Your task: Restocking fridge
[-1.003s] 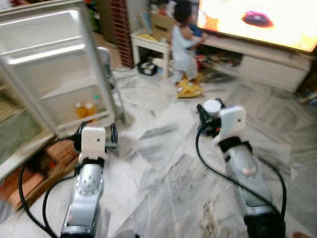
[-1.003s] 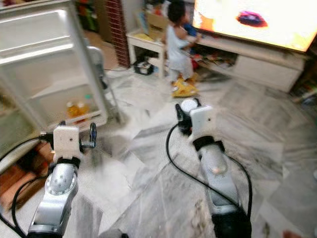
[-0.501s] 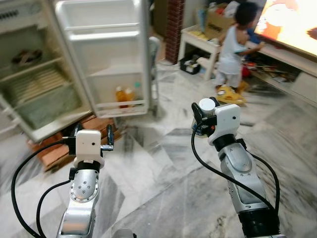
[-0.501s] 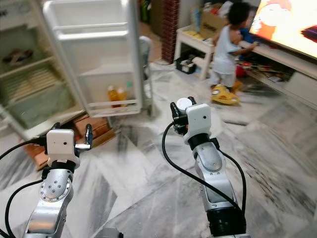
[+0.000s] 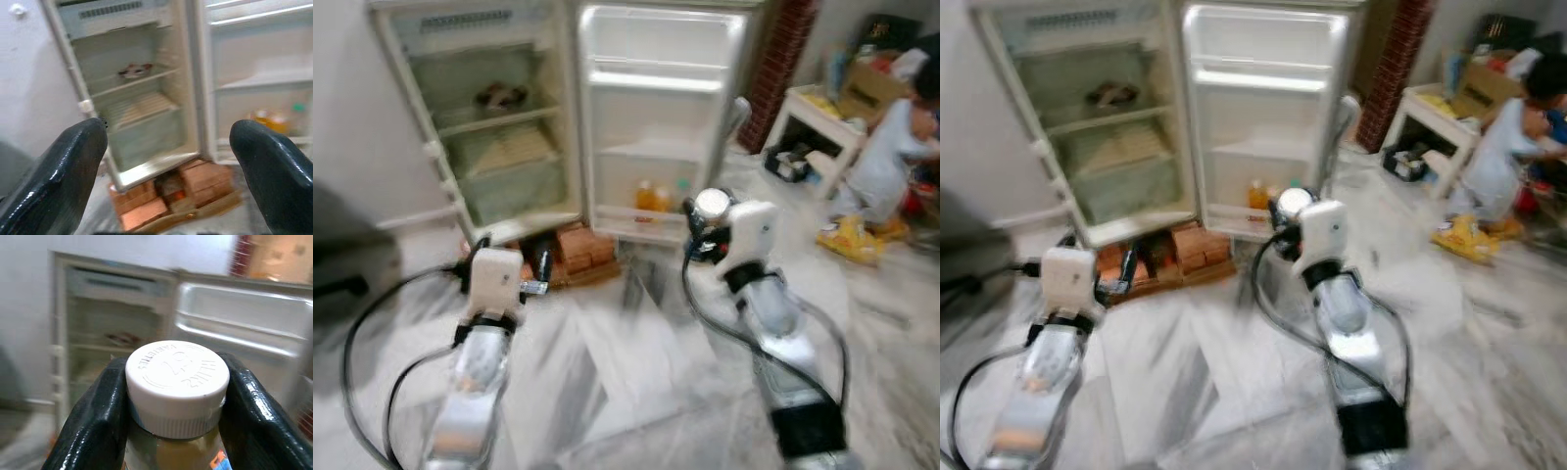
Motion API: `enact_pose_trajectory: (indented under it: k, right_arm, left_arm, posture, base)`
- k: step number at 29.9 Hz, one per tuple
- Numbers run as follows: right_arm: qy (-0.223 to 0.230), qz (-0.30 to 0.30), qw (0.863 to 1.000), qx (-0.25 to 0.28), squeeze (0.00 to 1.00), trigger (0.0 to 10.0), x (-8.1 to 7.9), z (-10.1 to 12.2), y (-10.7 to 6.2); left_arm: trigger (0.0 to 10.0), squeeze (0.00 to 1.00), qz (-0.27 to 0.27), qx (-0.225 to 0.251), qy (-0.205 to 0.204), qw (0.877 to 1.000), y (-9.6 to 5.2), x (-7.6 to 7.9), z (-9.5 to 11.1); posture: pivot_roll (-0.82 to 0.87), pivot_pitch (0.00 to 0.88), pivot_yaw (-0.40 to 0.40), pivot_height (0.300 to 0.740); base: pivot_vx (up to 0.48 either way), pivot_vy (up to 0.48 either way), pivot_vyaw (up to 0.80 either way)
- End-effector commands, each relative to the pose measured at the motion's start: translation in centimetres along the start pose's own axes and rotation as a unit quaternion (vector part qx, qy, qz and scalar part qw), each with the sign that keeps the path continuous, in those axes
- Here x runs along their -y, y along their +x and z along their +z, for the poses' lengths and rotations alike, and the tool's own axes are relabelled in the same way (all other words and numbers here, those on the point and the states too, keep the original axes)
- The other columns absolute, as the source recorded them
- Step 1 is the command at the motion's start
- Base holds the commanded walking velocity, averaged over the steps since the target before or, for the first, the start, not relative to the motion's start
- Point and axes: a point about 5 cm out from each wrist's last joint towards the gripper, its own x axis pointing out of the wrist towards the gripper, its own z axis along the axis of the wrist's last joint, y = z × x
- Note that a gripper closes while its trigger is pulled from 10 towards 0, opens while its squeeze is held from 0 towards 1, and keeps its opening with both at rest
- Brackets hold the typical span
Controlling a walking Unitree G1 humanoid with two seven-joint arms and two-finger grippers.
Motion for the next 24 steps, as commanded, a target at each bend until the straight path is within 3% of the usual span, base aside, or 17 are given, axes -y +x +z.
enact_pose_trajectory:
  k: [1,8,19,24]
  right_arm:
    - [-0.013,-0.02,1.0,0.011,0.0,10.0,1.5,0.5,-0.1]
    - [-0.02,0.004,1.0,0.02,0.0,10.0,0.8,0.7,0.1]
    - [-0.02,0.001,0.999,0.032,0.0,10.0,1.0,0.9,0.7]
    - [-0.022,0.007,0.999,0.038,0.0,10.0,0.8,1.2,1.0]
  left_arm:
    - [10.0,0.0,-0.014,0.01,-0.005,1.0,0.2,0.9,0.5]
    - [10.0,0.0,-0.019,0.011,-0.005,1.0,0.4,1.1,0.6]
    - [10.0,0.0,-0.024,0.009,-0.004,1.0,0.6,1.3,0.5]
    - [10.0,0.0,-0.026,0.011,-0.005,1.0,0.6,1.4,0.5]
  posture:
    - [0.1,0.0,-0.042,0.74]
    - [0.1,0.0,-0.044,0.74]
    - [0.1,0.0,-0.046,0.74]
    - [0.1,0.0,-0.046,0.74]
  base:
    - [0.48,0.0,0.0]
    - [0.48,0.0,0.0]
    - [0.48,0.0,0.52]
    - [0.48,0.0,0.0]
